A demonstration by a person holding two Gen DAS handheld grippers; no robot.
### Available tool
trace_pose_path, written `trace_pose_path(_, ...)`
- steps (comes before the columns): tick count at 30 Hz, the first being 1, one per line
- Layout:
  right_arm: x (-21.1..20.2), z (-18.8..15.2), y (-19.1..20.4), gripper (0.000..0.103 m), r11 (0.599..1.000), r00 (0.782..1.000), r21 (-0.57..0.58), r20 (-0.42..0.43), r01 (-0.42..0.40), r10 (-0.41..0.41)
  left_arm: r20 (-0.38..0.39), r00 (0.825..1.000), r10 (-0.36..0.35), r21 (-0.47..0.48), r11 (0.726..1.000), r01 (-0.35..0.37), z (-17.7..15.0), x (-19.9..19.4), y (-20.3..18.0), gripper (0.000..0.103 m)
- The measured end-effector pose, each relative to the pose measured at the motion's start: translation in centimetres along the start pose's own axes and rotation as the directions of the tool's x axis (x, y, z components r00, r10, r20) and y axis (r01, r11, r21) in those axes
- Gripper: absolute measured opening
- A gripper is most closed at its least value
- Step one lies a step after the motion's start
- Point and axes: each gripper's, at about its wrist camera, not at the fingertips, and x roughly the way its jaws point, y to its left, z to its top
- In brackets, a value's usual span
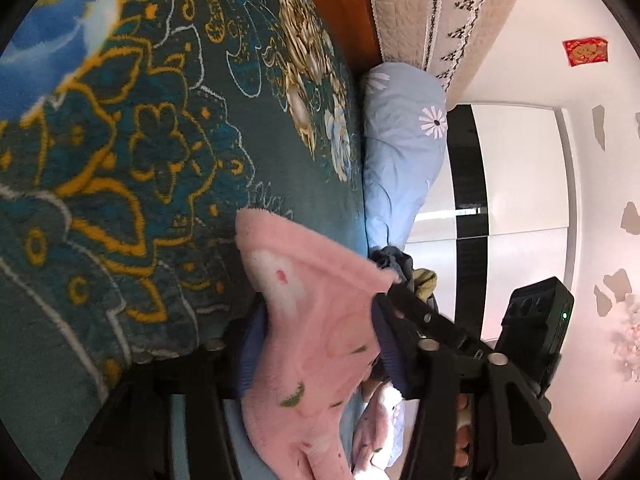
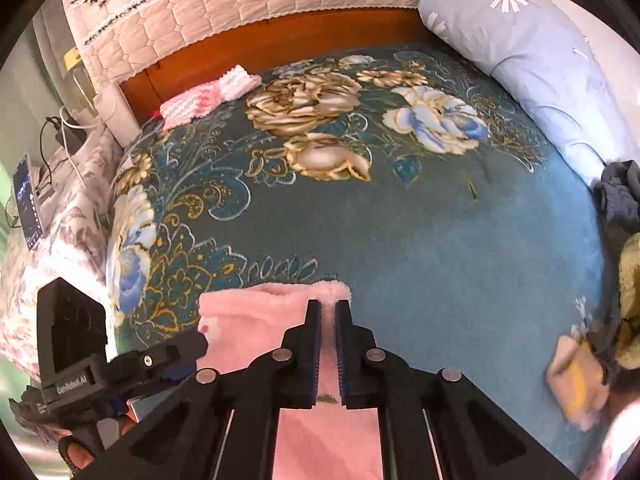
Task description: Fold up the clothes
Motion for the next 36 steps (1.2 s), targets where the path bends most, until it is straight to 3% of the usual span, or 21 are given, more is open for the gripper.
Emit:
trace_pose_path(2,0.1,-0.2,0.0,0.008,1.0,1.0,0.004,-0.009,0.007,-0.007,-0.003,0.999,0.047,0.015,0.999,-0.047,-0.1,0.2,0.0,0.007)
trace_pose_path(3,-0.1,-0.2,0.0,0.008,1.0,1.0,0.005,-0.009,0.018,-0.018,-0.005,0.998,0.07,0.022,0.997,-0.07,-0.2,0.3,0.0,0.004)
trace_pose_path(6,-1.1,0.2,0.2,0.008,0.999,0.998,0.004,0.018,0.054,-0.054,0.058,0.994,0.091,0.106,0.99,-0.097,-0.2,-1.0,-1.6,0.004)
trace_pose_path(8,-2.4,1.0,0.6,0.008,0.998,0.996,-0.006,0.065,0.066,-0.065,0.153,0.987,0.051,0.185,0.98,-0.079,-0.2,-3.4,-3.4,0.004)
trace_pose_path(9,-3.3,1.7,1.0,0.008,0.998,0.993,-0.013,0.099,0.063,-0.061,0.214,0.977,0.014,0.227,0.972,-0.064,-0.2,-5.1,-4.5,0.004)
trace_pose_path(11,-4.5,3.1,1.9,0.008,0.998,0.988,-0.035,0.147,0.055,-0.049,0.337,0.941,0.032,0.285,0.949,-0.134,-0.2,-7.3,-5.6,0.004)
trace_pose_path(13,-4.1,4.5,2.8,0.008,0.996,0.987,-0.063,0.154,0.059,-0.049,0.393,0.91,0.13,0.292,0.921,-0.258,0.3,-7.8,-5.5,0.004)
trace_pose_path(16,0.0,5.4,3.2,0.008,0.992,0.992,-0.079,0.082,0.1,-0.094,0.259,0.944,0.204,0.182,0.949,-0.256,1.8,-5.7,-2.3,0.003)
trace_pose_path(18,3.2,5.8,3.3,0.008,0.987,0.991,-0.086,0.026,0.135,-0.133,0.177,0.968,0.18,0.111,0.973,-0.202,2.4,-4.8,-0.7,0.003)
trace_pose_path(21,4.9,5.3,1.5,0.008,0.988,0.989,-0.04,0.01,0.147,-0.147,0.172,0.966,0.192,0.179,0.958,-0.222,2.5,-4.1,-1.5,0.003)
trace_pose_path(22,5.3,5.1,0.8,0.008,0.989,0.989,-0.019,0.006,0.147,-0.147,0.163,0.972,0.169,0.185,0.963,-0.198,2.4,-3.6,-1.7,0.004)
trace_pose_path(25,5.4,5.0,-0.6,0.008,0.989,0.99,0.018,0.007,0.144,-0.144,0.126,0.982,0.139,0.184,0.97,-0.161,2.6,-1.6,-2.4,0.018)
trace_pose_path(27,5.2,5.0,-0.9,0.008,0.99,0.991,0.025,0.002,0.136,-0.136,0.095,0.974,0.208,0.195,0.955,-0.223,2.5,0.2,-2.9,0.022)
trace_pose_path(36,5.2,5.1,-0.8,0.008,0.99,0.99,-0.029,-0.026,0.141,-0.142,0.064,0.932,0.358,0.158,0.918,-0.363,3.8,4.2,-2.9,0.027)
